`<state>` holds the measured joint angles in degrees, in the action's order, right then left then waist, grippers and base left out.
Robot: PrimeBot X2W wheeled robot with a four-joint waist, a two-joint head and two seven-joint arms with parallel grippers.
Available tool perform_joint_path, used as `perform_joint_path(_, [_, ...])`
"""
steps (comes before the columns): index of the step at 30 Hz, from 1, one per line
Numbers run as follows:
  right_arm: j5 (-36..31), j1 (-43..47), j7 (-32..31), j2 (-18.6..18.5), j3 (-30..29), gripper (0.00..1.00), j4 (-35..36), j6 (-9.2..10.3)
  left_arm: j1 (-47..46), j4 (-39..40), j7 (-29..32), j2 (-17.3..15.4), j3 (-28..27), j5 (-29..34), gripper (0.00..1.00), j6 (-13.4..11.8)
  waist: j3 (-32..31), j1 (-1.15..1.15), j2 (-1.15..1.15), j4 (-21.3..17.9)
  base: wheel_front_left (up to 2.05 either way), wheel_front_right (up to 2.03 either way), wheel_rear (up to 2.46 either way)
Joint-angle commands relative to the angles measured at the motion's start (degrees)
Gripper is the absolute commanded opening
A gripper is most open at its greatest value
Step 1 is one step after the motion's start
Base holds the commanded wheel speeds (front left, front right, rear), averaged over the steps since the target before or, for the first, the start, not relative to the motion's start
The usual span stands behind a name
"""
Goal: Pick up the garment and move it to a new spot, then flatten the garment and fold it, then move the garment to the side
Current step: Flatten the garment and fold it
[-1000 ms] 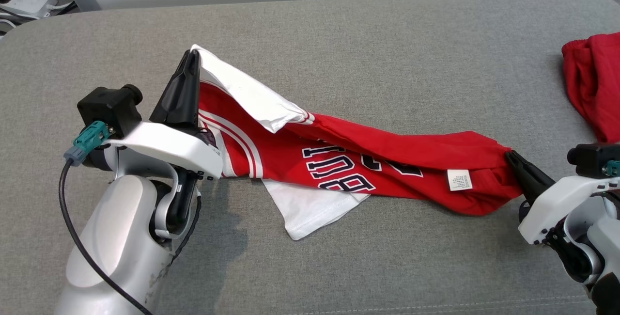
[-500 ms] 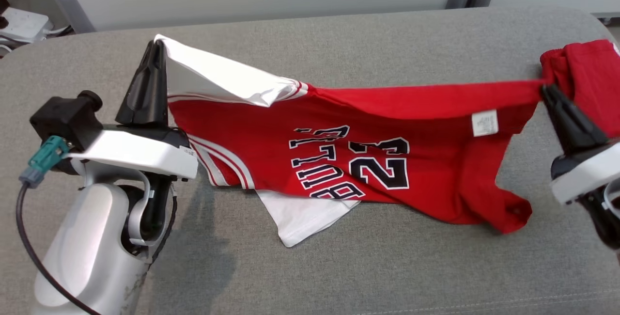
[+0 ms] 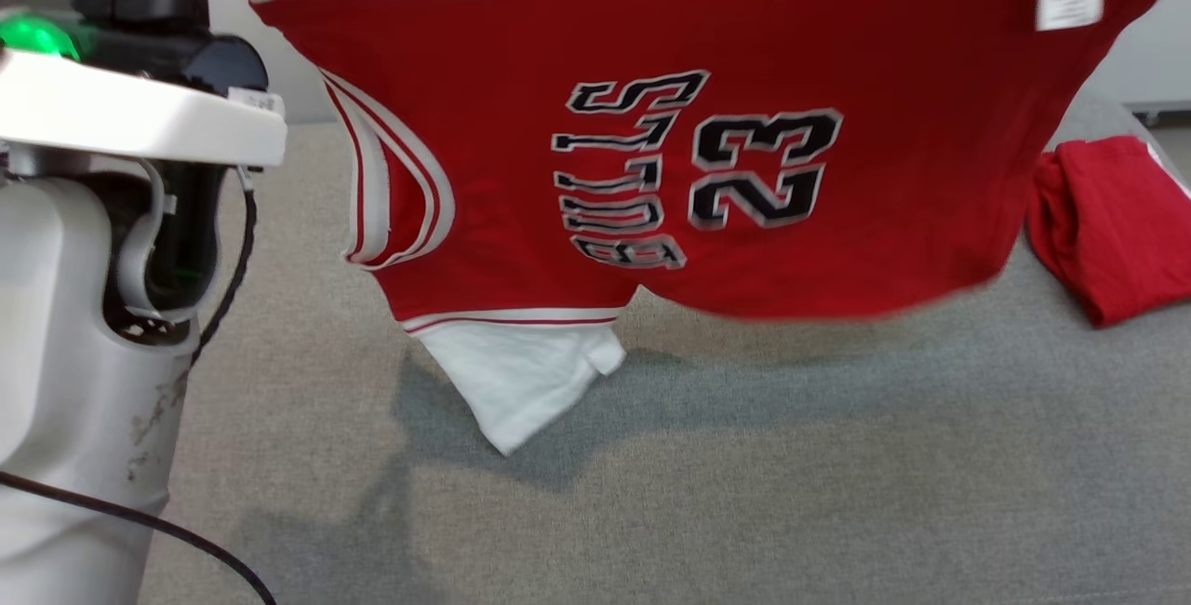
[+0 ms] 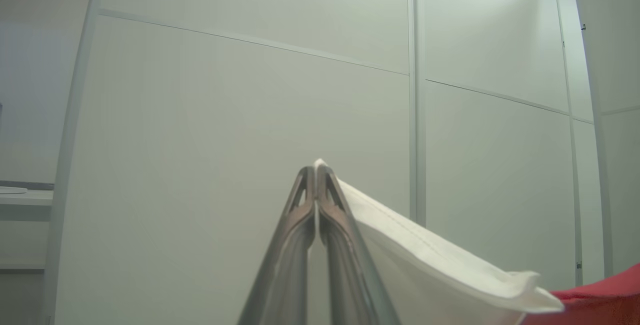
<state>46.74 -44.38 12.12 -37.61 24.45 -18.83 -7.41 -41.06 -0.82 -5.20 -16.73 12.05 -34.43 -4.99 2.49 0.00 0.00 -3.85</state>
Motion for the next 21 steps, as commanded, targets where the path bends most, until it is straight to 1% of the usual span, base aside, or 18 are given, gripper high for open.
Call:
perform_joint_path(1, [0.2, -1.1, -0.1, -2.6, -1.1, 0.0, 1.3, -0.08, -3.6, 2.0, 0.7, -2.4, -2.3, -0.3, 0.0, 0.6, -1.9, 0.0, 0.0, 0.3, 0.0, 0.0, 0.0])
perform_joint_path(4, [2.3, -1.5, -1.1, -4.8, -3.8, 0.0, 4.0, -0.08, -4.8, 5.6, 3.3, -3.1, -2.4, -1.4, 0.0, 0.7, -3.3, 0.0, 0.0, 0.4, 0.0, 0.0, 0.0])
perform_joint_path(7, [3.8, -0.8, -2.7, -7.7, -7.4, 0.0, 8.8, -0.08, -4.7, 11.7, 6.4, -4.2, -3.1, -2.5, 0.0, -0.2, -3.9, 0.0, 0.0, 0.0, 0.0, 0.0, 0.0])
perform_joint_path(9, [3.9, 0.4, -3.9, -9.6, -10.2, 0.0, 12.1, -0.08, -4.7, 16.4, 8.3, -4.9, -4.0, -3.1, 0.0, -1.4, -4.3, 0.0, 0.0, -0.2, 0.0, 0.0, 0.0])
perform_joint_path(10, [3.5, 1.9, -5.4, -10.9, -13.3, 0.0, 15.2, -0.08, -5.2, 21.2, 10.2, -5.3, -5.1, -3.8, 0.0, -3.0, -4.6, 0.0, 0.0, -0.4, 0.0, 0.0, 0.0])
perform_joint_path(11, [3.4, 2.6, -6.4, -11.2, -14.9, 0.0, 16.7, -0.08, -5.5, 23.2, 11.5, -5.4, -5.6, -4.2, 0.0, -3.8, -4.8, 0.0, 0.0, -0.5, 0.0, 0.0, 0.0])
perform_joint_path(14, [2.8, 4.8, -10.5, -11.1, -18.1, 0.0, 20.7, -0.08, -6.3, 27.2, 16.0, -5.2, -6.3, -6.4, 0.0, -6.6, -4.9, 0.0, 0.0, -0.8, 0.0, 0.0, 0.0])
perform_joint_path(16, [2.2, 6.1, -14.0, -10.0, -18.7, 0.0, 21.9, -0.08, -6.2, 27.3, 19.1, -5.1, -6.2, -7.9, 0.0, -8.2, -4.4, 0.0, 0.0, -0.9, 0.0, 0.0, 0.0])
perform_joint_path(18, [2.1, 6.8, -17.4, -8.0, -17.7, 0.0, 21.6, -0.08, -5.6, 24.8, 22.0, -4.7, -5.4, -9.5, 0.0, -9.2, -3.5, 0.0, 0.0, -0.9, 0.0, 0.0, 0.0])
perform_joint_path(19, [2.1, 6.8, -17.4, -8.0, -17.7, 0.0, 21.6, -0.08, -5.6, 24.8, 22.0, -4.7, -5.4, -9.5, 0.0, -9.2, -3.5, 0.0, 0.0, -0.9, 0.0, 0.0, 0.0])
perform_joint_path(21, [1.7, 6.2, -20.0, -5.5, -15.6, 0.0, 19.3, -0.08, -4.9, 20.1, 23.3, -4.3, -4.6, -10.4, 0.0, -9.4, -2.0, 0.0, 0.0, -0.8, 0.0, 0.0, 0.0])
